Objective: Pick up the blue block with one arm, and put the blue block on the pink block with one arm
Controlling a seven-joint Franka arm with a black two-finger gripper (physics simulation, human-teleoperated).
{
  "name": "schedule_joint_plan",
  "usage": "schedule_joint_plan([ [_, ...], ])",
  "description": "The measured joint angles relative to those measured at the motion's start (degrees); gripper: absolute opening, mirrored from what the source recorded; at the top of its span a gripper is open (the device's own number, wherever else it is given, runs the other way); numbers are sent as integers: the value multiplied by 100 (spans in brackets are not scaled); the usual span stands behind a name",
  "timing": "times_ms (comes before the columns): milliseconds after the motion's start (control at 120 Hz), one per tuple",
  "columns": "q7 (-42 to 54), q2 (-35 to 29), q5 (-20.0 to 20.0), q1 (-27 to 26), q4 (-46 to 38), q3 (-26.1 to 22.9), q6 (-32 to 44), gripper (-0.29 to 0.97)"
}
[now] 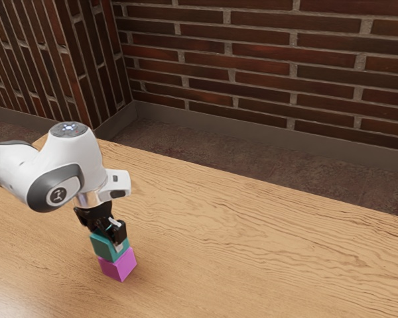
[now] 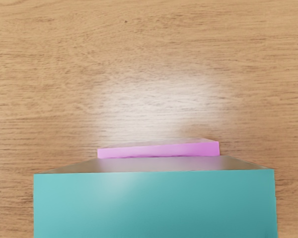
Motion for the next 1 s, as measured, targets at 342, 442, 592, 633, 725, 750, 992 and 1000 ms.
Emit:
schedule_joint_plan([
  [342, 29, 92, -49, -9, 1, 0, 108, 45],
  [442, 72, 88, -79, -14, 2, 0, 118, 53],
  [592, 123, 81, -97, -17, 30, 0, 119, 59],
  [633, 133, 77, -101, -13, 41, 0, 113, 60],
  [725, 155, 39, -105, 1, 287, 0, 0, 62],
  [750, 160, 18, -106, 7, 414, 0, -90, 62],
  [992, 209, -61, -149, 15, 976, 1, -616, 65],
  [1000, 211, -65, -149, 12, 979, 1, -626, 65],
])
